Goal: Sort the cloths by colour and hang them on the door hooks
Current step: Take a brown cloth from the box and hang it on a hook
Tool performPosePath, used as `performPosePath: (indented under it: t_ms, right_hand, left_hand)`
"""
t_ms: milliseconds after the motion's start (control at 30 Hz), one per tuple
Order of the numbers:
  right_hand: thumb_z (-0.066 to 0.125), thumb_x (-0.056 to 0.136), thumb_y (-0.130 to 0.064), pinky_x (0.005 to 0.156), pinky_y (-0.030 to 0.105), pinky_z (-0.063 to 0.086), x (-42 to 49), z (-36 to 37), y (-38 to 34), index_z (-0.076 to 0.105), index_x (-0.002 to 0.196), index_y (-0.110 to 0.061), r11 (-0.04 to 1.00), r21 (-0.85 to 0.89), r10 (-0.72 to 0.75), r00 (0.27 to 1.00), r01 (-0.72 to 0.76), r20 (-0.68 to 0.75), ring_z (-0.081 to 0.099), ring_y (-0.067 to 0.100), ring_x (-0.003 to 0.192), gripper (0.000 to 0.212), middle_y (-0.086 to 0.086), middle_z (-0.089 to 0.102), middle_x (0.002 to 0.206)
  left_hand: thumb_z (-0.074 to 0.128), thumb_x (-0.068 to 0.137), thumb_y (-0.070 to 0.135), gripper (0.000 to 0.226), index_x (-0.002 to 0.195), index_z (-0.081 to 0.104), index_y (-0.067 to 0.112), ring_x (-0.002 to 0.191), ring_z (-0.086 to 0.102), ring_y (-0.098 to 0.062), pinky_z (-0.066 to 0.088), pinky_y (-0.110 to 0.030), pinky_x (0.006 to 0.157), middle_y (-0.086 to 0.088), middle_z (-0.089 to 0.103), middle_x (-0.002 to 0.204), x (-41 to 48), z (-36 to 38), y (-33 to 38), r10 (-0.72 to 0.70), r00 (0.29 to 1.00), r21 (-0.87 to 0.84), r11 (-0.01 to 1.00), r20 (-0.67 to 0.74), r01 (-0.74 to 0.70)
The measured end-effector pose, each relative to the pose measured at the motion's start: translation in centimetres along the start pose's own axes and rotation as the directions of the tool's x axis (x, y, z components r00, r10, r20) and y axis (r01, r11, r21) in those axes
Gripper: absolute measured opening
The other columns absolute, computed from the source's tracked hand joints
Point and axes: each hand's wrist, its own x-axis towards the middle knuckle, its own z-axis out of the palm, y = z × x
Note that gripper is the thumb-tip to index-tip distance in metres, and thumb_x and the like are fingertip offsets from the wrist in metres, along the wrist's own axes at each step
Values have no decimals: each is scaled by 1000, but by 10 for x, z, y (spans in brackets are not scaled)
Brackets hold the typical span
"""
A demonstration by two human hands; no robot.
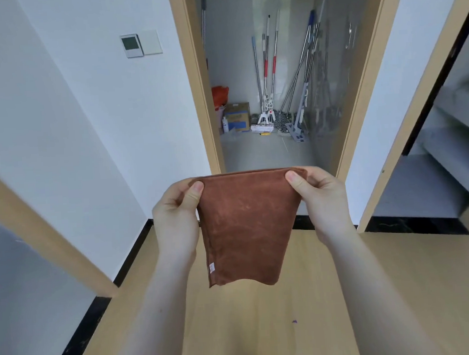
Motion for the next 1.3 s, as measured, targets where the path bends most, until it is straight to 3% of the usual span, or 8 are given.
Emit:
performPosePath:
  t_ms: [133, 267, 400, 567, 767, 933, 1133, 1300]
  right_hand:
    - [72, 93, -10, 69, 13, 52, 15, -30, -6, 78, 96, -13, 1000, 0, -11, 995, 11, -97, 67, -2, 74, 7, -13, 75, 79]
    - [71, 94, -12, 66, 14, 53, 31, -63, -7, 78, 94, -18, 1000, -15, 16, 984, -19, -175, 68, 1, 80, 9, -8, 76, 86]
    - [70, 95, -11, 69, 16, 55, 43, -100, -6, 79, 96, -15, 997, -68, 10, 966, -29, -257, 69, 1, 79, 10, -6, 77, 87]
    - [70, 96, -15, 65, 24, 54, 68, -143, -8, 81, 94, -21, 990, -130, 1, 931, -52, -365, 69, 7, 79, 12, -7, 77, 84]
    - [72, 94, -17, 65, 32, 53, 111, -170, -7, 81, 97, -18, 983, -164, -9, 868, -84, -496, 69, 11, 81, 10, 1, 78, 93]
    - [70, 95, -13, 58, 32, 58, 140, -180, -10, 81, 95, -15, 982, -175, -38, 832, -71, -553, 67, 20, 72, 11, 16, 76, 93]
    - [72, 94, -13, 67, 15, 54, 157, -201, -17, 80, 94, -15, 974, -219, -107, 753, -50, -649, 67, 7, 79, 8, 5, 78, 92]
    - [70, 95, -15, 76, 22, 53, 156, -228, -22, 80, 94, -15, 974, -218, -106, 711, -68, -695, 67, 8, 81, 9, 6, 77, 93]
  left_hand:
    - [64, 99, 10, 19, 90, 76, 22, 84, 68, -7, 56, -26, 77, 10, 75, 84, -1, 38, -5, 12, 998, -25, 1000, 57, -11]
    - [64, 99, 12, 15, 100, 79, 12, 96, 71, -14, 55, -34, 93, -1, 79, 99, 11, 78, -13, -16, 988, -38, 999, 154, 22]
    - [64, 99, 11, 21, 95, 80, 23, 91, 71, -3, 55, -17, 79, 8, 79, 93, 22, 131, -17, -22, 967, -62, 997, 253, 39]
    - [65, 98, 14, 19, 101, 81, 22, 96, 71, -2, 51, -24, 93, 10, 79, 98, 43, 200, -30, -58, 920, -51, 995, 388, 84]
    - [64, 99, 14, 23, 94, 79, 31, 88, 69, 6, 46, -7, 78, 18, 78, 90, 81, 270, -48, -67, 866, -36, 995, 496, 97]
    - [64, 99, 17, 27, 88, 77, 38, 90, 68, -1, 47, -17, 81, 18, 76, 90, 116, 325, -49, 1, 826, -49, 998, 564, 32]
    - [62, 100, 15, 31, 87, 74, 40, 88, 66, 8, 45, -5, 74, 23, 74, 89, 124, 376, -49, 50, 740, -103, 994, 671, 26]
    - [63, 99, 13, 18, 100, 75, 27, 97, 67, 5, 46, -5, 80, 17, 75, 100, 119, 413, -49, 120, 566, -100, 993, 816, -66]
